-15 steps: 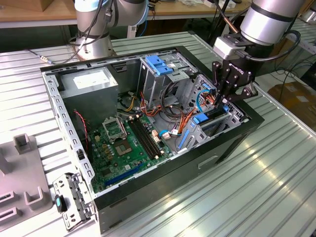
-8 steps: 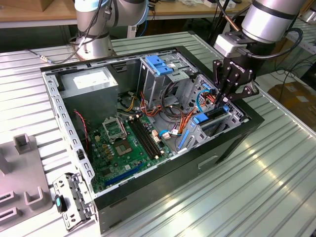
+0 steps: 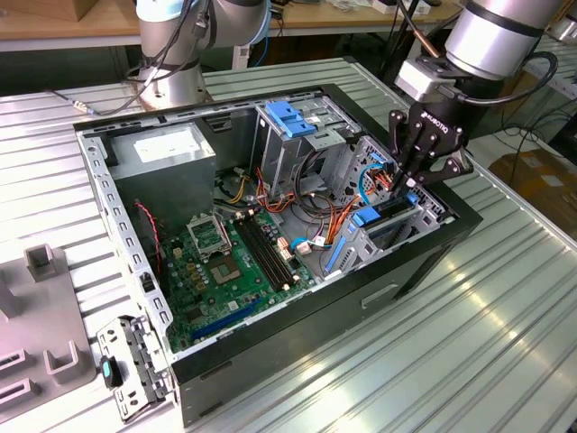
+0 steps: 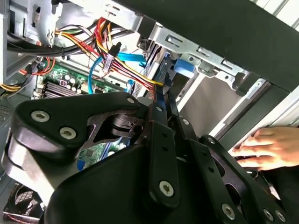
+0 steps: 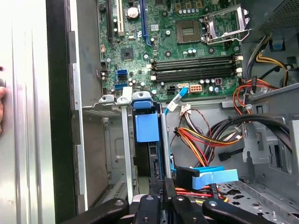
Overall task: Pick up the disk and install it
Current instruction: 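Insert the first disk wire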
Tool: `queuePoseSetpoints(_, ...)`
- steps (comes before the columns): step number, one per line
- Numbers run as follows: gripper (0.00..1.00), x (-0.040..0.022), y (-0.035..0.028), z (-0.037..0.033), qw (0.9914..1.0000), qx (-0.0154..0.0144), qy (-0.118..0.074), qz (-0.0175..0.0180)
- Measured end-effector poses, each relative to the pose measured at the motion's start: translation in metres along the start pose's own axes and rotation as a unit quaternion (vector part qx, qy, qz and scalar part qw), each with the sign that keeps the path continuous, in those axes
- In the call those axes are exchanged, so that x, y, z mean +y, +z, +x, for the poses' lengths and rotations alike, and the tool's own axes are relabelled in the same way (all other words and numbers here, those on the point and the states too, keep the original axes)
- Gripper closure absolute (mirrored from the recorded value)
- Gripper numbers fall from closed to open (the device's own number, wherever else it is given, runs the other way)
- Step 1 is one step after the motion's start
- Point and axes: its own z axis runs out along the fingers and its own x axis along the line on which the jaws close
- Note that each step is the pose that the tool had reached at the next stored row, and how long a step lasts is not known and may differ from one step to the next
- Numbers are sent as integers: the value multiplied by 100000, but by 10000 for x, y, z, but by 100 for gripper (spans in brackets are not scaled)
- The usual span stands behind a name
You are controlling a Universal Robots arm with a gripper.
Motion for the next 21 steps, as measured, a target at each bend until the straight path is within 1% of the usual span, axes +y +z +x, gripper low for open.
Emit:
queuePoseSetpoints(1, 84, -8, 1, -1, 99998, 60, -25, -618)
queuePoseSetpoints(2, 84, -15, 2, -1, 99989, 132, -63, -1450)
queuePoseSetpoints(3, 84, -22, 1, -2, 99971, 218, -107, -2414)
queuePoseSetpoints(4, 84, -29, 1, -3, 99948, 289, -144, -3219)
queuePoseSetpoints(5, 84, -39, 2, -3, 99925, 348, -179, -3850)
queuePoseSetpoints(6, 84, -66, 17, -3, 99900, 384, -190, -4448)
queuePoseSetpoints(9, 84, -130, 18, -6, 99885, 424, -170, -4767)
queuePoseSetpoints(11, 84, -158, 17, -6, 99874, 432, -146, -5004)
queuePoseSetpoints(12, 84, -169, 16, -6, 99864, 446, -134, -5187)
queuePoseSetpoints(13, 84, -183, 15, -4, 99846, 467, -86, -5525)
queuePoseSetpoints(16, 84, -195, 14, -1, 99808, 491, 129, -6177)
queuePoseSetpoints(18, 84, -197, 14, 2, 99777, 427, 750, -6619)
queuePoseSetpoints(20, 84, -199, 17, 5, 99755, 341, 1391, -6854)
queuePoseSetpoints(21, 84, -200, 19, 6, 99748, 309, 1590, -6903)
